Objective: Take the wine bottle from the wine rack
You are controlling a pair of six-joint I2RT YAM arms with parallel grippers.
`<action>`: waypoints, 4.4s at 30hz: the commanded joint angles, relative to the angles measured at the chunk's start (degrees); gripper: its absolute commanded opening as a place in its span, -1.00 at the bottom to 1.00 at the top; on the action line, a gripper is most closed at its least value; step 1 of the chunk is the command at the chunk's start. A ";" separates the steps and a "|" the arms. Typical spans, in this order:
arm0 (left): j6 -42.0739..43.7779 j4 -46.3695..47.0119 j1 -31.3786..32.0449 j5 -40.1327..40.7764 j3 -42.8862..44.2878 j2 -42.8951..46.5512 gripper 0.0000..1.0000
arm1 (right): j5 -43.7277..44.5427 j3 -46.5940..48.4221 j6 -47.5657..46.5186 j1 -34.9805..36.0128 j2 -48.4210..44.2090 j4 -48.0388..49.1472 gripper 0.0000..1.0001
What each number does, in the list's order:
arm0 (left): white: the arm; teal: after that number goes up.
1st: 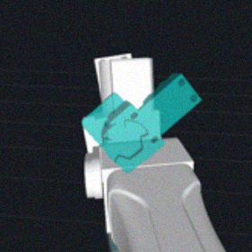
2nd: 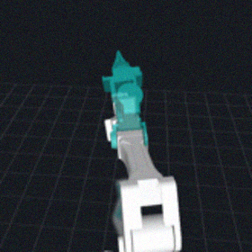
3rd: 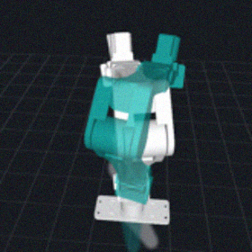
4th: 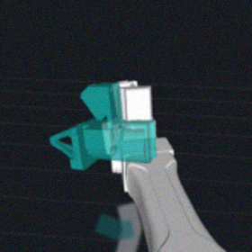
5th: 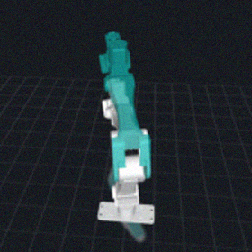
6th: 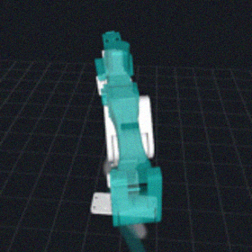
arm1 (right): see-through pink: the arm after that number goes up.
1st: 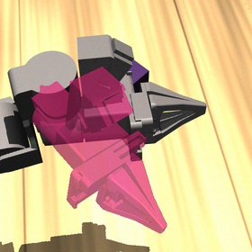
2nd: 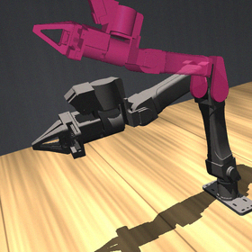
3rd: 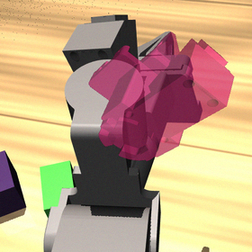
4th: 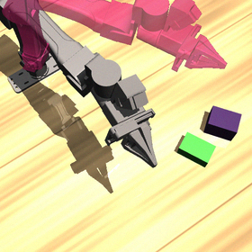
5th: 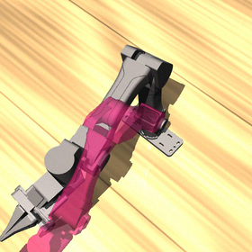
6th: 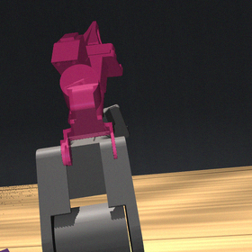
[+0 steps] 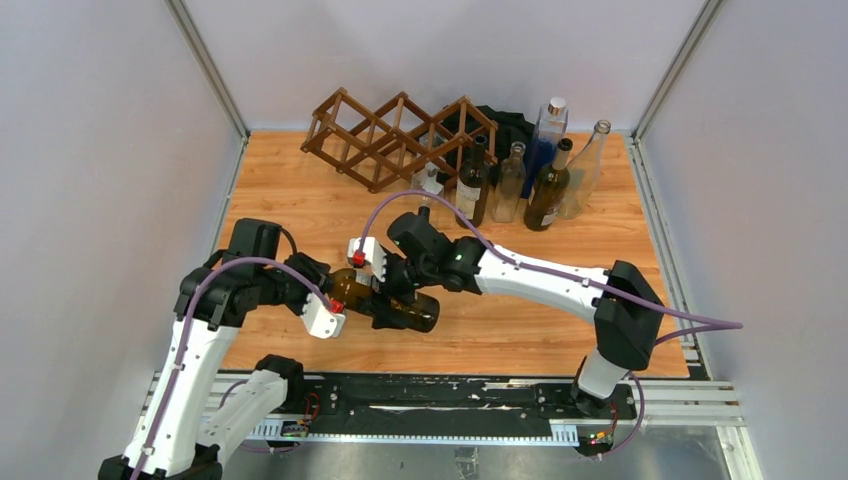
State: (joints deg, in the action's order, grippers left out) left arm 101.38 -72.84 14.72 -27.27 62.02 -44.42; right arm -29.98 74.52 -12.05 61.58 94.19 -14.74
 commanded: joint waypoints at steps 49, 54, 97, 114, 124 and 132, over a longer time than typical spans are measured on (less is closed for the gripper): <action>-110.84 67.45 1.18 -22.73 -12.07 8.09 1.00 | 19.01 -8.20 40.85 -4.87 -18.31 64.55 -1.00; -114.38 68.09 2.76 -27.44 -10.52 6.07 1.00 | 18.30 -5.70 39.30 -2.01 -15.52 66.51 -1.00; -95.58 53.98 2.97 -22.22 -9.12 6.40 -1.00 | 1.90 0.99 38.68 -5.84 -23.39 41.92 0.65; -101.09 58.79 2.95 -18.26 -12.64 8.33 -1.00 | -1.03 1.83 47.74 -9.34 -22.41 52.59 0.74; -99.08 56.75 2.95 -18.63 -14.20 9.11 -1.00 | 0.27 3.50 48.02 -11.06 -22.92 55.20 0.72; -103.04 59.46 2.95 -18.38 -14.77 9.09 -1.00 | -3.15 2.16 52.04 -11.18 -21.78 60.44 0.85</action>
State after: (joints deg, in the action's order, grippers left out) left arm -0.54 -13.17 18.44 -47.86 48.77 -36.12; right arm -32.77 72.77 34.15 52.27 76.62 29.06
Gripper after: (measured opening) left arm 0.807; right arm 0.915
